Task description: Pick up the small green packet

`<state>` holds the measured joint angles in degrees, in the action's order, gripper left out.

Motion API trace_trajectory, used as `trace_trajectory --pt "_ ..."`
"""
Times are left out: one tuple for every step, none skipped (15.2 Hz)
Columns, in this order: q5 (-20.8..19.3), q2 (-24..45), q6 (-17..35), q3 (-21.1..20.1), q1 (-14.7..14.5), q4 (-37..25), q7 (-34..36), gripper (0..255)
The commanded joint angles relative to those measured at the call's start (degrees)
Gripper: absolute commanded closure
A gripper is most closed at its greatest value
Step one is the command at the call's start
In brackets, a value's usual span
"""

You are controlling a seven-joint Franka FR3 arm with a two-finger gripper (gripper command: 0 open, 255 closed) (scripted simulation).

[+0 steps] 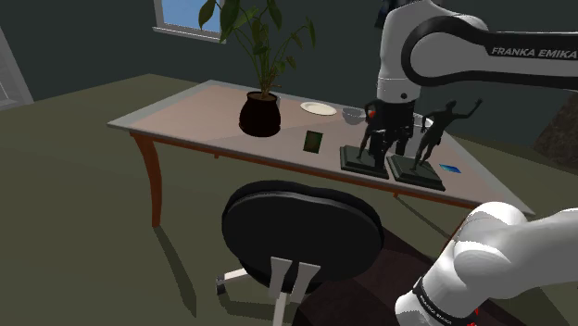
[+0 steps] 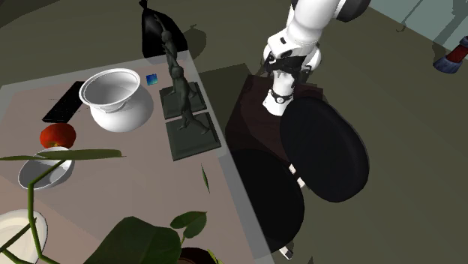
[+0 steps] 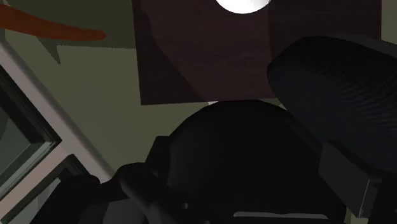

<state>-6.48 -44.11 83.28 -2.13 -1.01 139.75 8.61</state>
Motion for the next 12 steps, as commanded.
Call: trace_trajectory --pt "0.0 0.0 0.0 0.0 0.0 0.0 0.0 0" --pt "-1.0 1.2 1.4 1.2 0.0 -0.3 -2.1 0" --pt "-2.0 2.6 2.9 2.3 0.0 -0.7 -4.1 0" --pt "-2.8 4.0 4.3 3.5 0.0 -1.2 -6.1 0" --pt "-3.6 5.5 5.8 4.6 0.0 -1.8 -8.1 0" --pt "-4.3 7.0 7.2 5.7 -0.1 -2.5 -10.0 0" --pt "-5.0 8.6 8.6 6.7 -0.1 -3.2 -12.0 0" --pt "-5.5 10.3 10.0 7.8 -0.2 -4.0 -13.9 0" --pt "-6.0 12.0 11.4 8.8 -0.3 -5.0 -15.9 0" --pt "-6.3 13.7 12.7 9.7 -0.5 -5.9 -17.8 0" --pt "-6.6 15.5 14.0 10.6 -0.6 -7.0 -19.7 0" --pt "-6.7 17.4 15.2 11.5 -0.8 -8.2 -21.7 0"
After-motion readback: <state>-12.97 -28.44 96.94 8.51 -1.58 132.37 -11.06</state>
